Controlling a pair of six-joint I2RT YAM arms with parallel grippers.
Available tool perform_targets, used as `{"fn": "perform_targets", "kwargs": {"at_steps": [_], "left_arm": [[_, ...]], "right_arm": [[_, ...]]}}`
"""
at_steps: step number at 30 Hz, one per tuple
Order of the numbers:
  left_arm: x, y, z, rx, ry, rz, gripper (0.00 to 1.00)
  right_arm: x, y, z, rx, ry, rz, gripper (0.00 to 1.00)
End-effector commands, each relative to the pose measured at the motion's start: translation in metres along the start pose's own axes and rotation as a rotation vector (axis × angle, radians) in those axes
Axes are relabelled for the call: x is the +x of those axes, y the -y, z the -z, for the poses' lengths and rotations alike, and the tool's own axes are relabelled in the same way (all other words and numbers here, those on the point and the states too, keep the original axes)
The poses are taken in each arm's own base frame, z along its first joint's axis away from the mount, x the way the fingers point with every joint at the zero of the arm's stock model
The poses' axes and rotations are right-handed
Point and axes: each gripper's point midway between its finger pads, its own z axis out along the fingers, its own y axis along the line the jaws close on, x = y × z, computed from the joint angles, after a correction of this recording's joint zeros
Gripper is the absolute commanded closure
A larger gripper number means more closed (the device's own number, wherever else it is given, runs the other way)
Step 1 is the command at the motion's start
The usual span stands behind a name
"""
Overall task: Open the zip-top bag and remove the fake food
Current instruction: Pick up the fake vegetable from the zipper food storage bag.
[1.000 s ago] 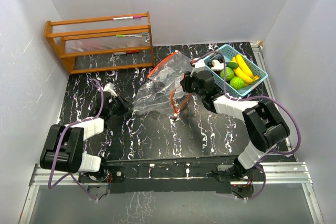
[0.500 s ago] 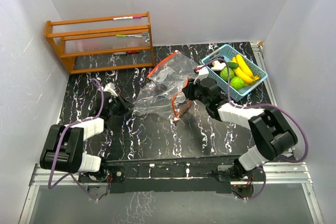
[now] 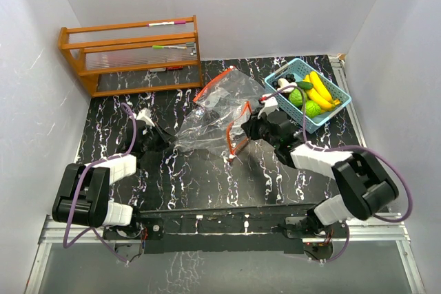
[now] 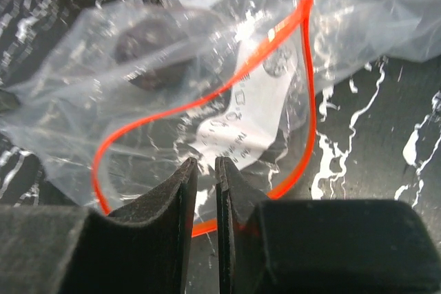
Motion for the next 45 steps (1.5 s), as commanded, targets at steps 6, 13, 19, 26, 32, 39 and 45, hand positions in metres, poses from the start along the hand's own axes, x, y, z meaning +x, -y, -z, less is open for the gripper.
{"fn": "perform_targets", "kwargs": {"at_steps": [6, 13, 19, 26, 32, 39, 45], "left_arm": [[-0.010, 0.019, 0.007, 0.063, 0.019, -0.025, 1.00], [0.006, 0.023, 0.012, 0.106, 0.002, -0.005, 1.00], [0.019, 0.021, 0.017, 0.100, 0.007, -0.017, 0.84], [-0.016, 0.015, 0.018, -0.010, 0.133, -0.018, 0.29], [-0.056, 0.034, 0.005, 0.018, 0.210, -0.018, 0.27], [-0.081, 0.033, -0.029, 0.079, 0.186, -0.027, 0.20], [-0.073, 0.029, -0.055, 0.162, 0.144, 0.063, 0.36]], "right_arm": [[-0.005, -0.011, -0.058, -0.075, 0.026, 0.019, 0.80], [-0.020, -0.034, -0.097, -0.194, 0.066, -0.028, 0.80], [-0.005, -0.029, -0.112, -0.182, 0.038, -0.050, 0.80], [0.006, -0.030, -0.117, -0.202, 0.016, -0.079, 0.80], [0.009, -0.032, -0.118, -0.216, 0.002, -0.086, 0.80], [0.015, -0.029, -0.116, -0.209, -0.014, -0.084, 0.80], [0.011, -0.032, -0.118, -0.218, -0.011, -0.079, 0.80]]}}
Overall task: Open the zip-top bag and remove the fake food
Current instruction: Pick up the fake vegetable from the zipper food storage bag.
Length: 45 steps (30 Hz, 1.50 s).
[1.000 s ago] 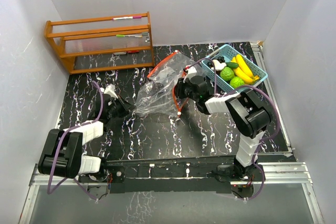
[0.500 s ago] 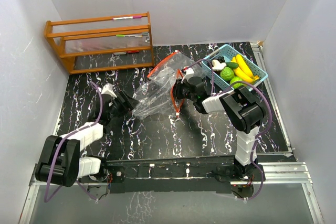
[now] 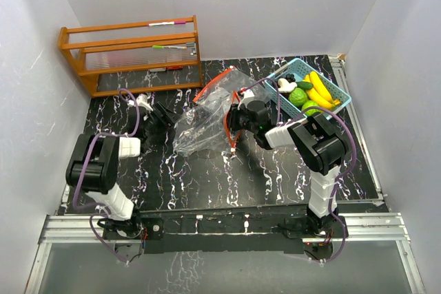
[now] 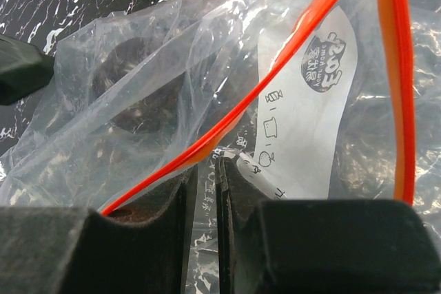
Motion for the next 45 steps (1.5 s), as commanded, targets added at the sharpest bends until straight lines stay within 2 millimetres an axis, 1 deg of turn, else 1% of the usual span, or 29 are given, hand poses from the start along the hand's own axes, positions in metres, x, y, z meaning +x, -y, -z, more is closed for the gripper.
{"fn": "perform_targets", "kwargs": {"at_steps": [1, 6, 9, 11, 13, 14, 15, 16, 18, 21, 23, 25, 27, 29, 33, 34, 35, 37, 39, 40, 42, 45], "left_arm": [[-0.004, 0.022, -0.010, 0.140, 0.003, 0.050, 0.36], [-0.003, 0.035, -0.021, 0.250, 0.003, 0.140, 0.36], [-0.002, 0.028, -0.030, 0.243, 0.013, 0.157, 0.41], [-0.003, 0.025, -0.036, 0.242, 0.021, 0.165, 0.51], [-0.004, 0.025, -0.039, 0.255, 0.028, 0.180, 0.63], [-0.005, 0.027, -0.040, 0.269, 0.032, 0.185, 0.74], [-0.008, 0.031, -0.040, 0.292, 0.044, 0.187, 0.88], [-0.009, 0.034, -0.040, 0.310, 0.051, 0.196, 1.00], [-0.009, 0.041, -0.039, 0.353, 0.046, 0.203, 1.00], [-0.008, 0.049, -0.030, 0.390, 0.043, 0.188, 1.00], [-0.011, 0.057, -0.021, 0.404, 0.055, 0.136, 1.00], [-0.012, 0.067, -0.012, 0.419, 0.060, 0.057, 1.00], [-0.012, 0.078, -0.002, 0.444, 0.059, -0.008, 1.00], [-0.013, 0.090, 0.009, 0.488, 0.063, -0.060, 1.00], [-0.012, 0.123, 0.045, 0.617, 0.105, -0.190, 1.00], [-0.009, 0.126, 0.049, 0.617, 0.106, -0.225, 1.00], [-0.004, 0.126, 0.049, 0.596, 0.092, -0.266, 1.00], [0.007, 0.119, 0.043, 0.542, 0.059, -0.351, 1.00], [0.014, 0.115, 0.042, 0.548, 0.050, -0.324, 1.00], [0.016, 0.111, 0.040, 0.538, 0.051, -0.285, 1.00], [0.022, 0.109, 0.036, 0.559, 0.037, -0.268, 1.00], [0.025, 0.103, 0.030, 0.545, 0.026, -0.220, 1.00]], "right_arm": [[-0.029, -0.012, -0.009, -0.042, 0.075, 0.026, 0.80], [-0.028, -0.011, -0.010, -0.041, 0.069, 0.027, 0.80], [-0.023, -0.009, -0.011, -0.040, 0.058, 0.025, 0.80], [-0.021, -0.009, -0.012, -0.043, 0.052, 0.025, 0.80], [-0.020, -0.009, -0.012, -0.042, 0.042, 0.024, 0.80], [-0.021, -0.010, -0.012, -0.045, 0.043, 0.025, 0.80], [-0.022, -0.011, -0.011, -0.045, 0.044, 0.028, 0.80], [-0.024, -0.012, -0.010, -0.048, 0.049, 0.030, 0.80], [-0.030, -0.017, -0.004, -0.055, 0.061, 0.030, 0.80], [-0.047, -0.025, 0.007, -0.062, 0.112, 0.017, 0.80], [-0.058, -0.027, 0.012, -0.053, 0.144, 0.008, 0.79], [-0.064, -0.027, 0.010, -0.057, 0.151, 0.000, 0.79], [-0.061, -0.025, 0.002, -0.079, 0.127, -0.007, 0.79], [-0.055, -0.017, -0.004, -0.086, 0.111, -0.030, 0.79], [-0.051, -0.014, -0.006, -0.121, 0.109, -0.073, 0.79], [-0.048, -0.013, -0.006, -0.127, 0.105, -0.079, 0.79], [-0.045, -0.013, -0.006, -0.132, 0.102, -0.085, 0.78], [-0.042, -0.014, -0.007, -0.148, 0.103, -0.088, 0.77], [-0.039, -0.016, -0.007, -0.166, 0.101, -0.093, 0.74], [-0.037, -0.018, -0.007, -0.179, 0.100, -0.094, 0.72], [-0.035, -0.020, -0.007, -0.198, 0.101, -0.094, 0.67], [-0.036, -0.024, -0.006, -0.221, 0.106, -0.089, 0.55]]}}
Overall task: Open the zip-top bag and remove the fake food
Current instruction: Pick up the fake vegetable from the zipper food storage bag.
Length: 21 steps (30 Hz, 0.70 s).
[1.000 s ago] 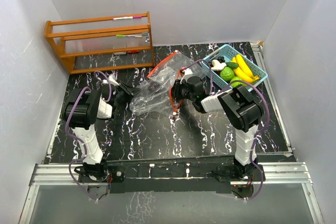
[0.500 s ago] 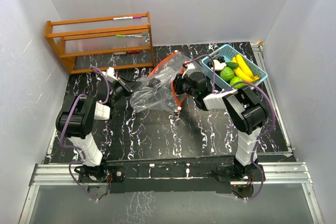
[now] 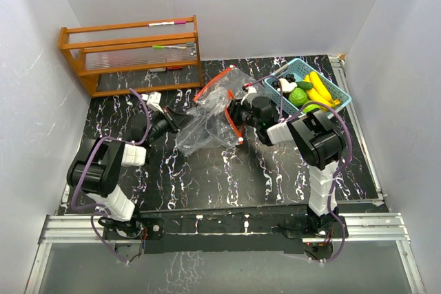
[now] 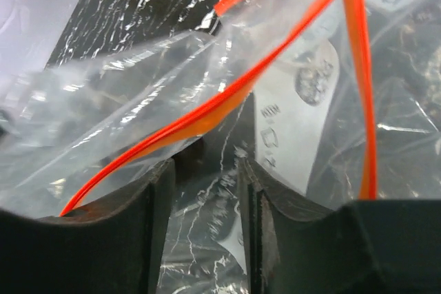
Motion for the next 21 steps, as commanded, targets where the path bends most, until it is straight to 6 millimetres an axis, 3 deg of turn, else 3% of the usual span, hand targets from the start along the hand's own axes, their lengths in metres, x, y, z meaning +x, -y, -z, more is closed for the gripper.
{"fn": "perform_targets", "kwargs": {"at_steps": [1, 6, 11, 21], "left_arm": [[0.010, -0.012, -0.002, -0.020, -0.014, 0.023, 1.00], [0.024, -0.035, -0.002, -0.111, -0.062, 0.041, 1.00], [0.025, -0.035, -0.002, -0.107, -0.063, 0.053, 1.00], [0.029, -0.039, 0.000, -0.128, -0.069, 0.056, 1.00]], "right_arm": [[-0.019, -0.023, -0.001, -0.108, 0.073, 0.040, 0.49], [-0.027, -0.029, 0.000, -0.124, 0.082, 0.061, 0.24], [-0.012, -0.024, -0.015, -0.102, 0.006, 0.103, 0.22], [0.042, -0.022, -0.040, -0.023, -0.175, 0.253, 0.18]]}}
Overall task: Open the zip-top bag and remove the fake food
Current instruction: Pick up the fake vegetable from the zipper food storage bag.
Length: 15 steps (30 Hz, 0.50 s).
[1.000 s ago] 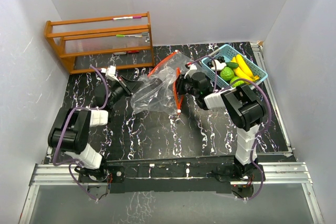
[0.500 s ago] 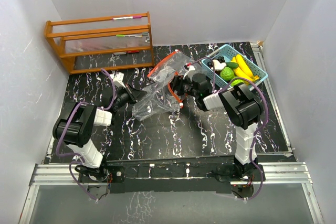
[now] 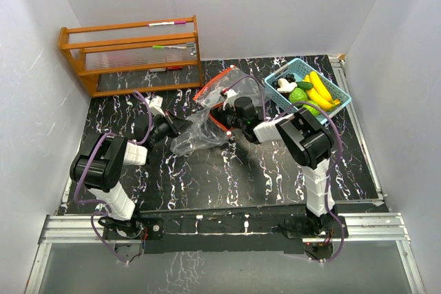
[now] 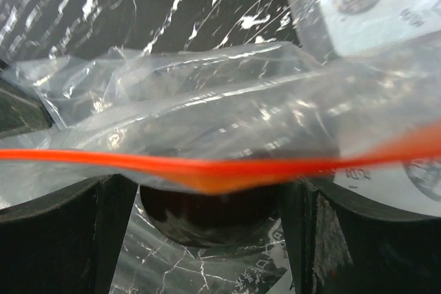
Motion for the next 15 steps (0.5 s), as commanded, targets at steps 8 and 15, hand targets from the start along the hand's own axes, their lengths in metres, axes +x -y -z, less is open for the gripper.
{"fn": "perform_targets", "kwargs": {"at_steps": [8, 15], "left_arm": [[-0.007, -0.003, -0.001, -0.024, 0.023, 0.002, 1.00], [-0.009, -0.030, 0.011, -0.087, 0.067, 0.157, 1.00]], "right_arm": [[-0.004, 0.006, -0.002, 0.103, -0.022, 0.067, 0.38], [-0.052, 0.016, 0.034, 0.128, 0.066, 0.039, 0.46]]}}
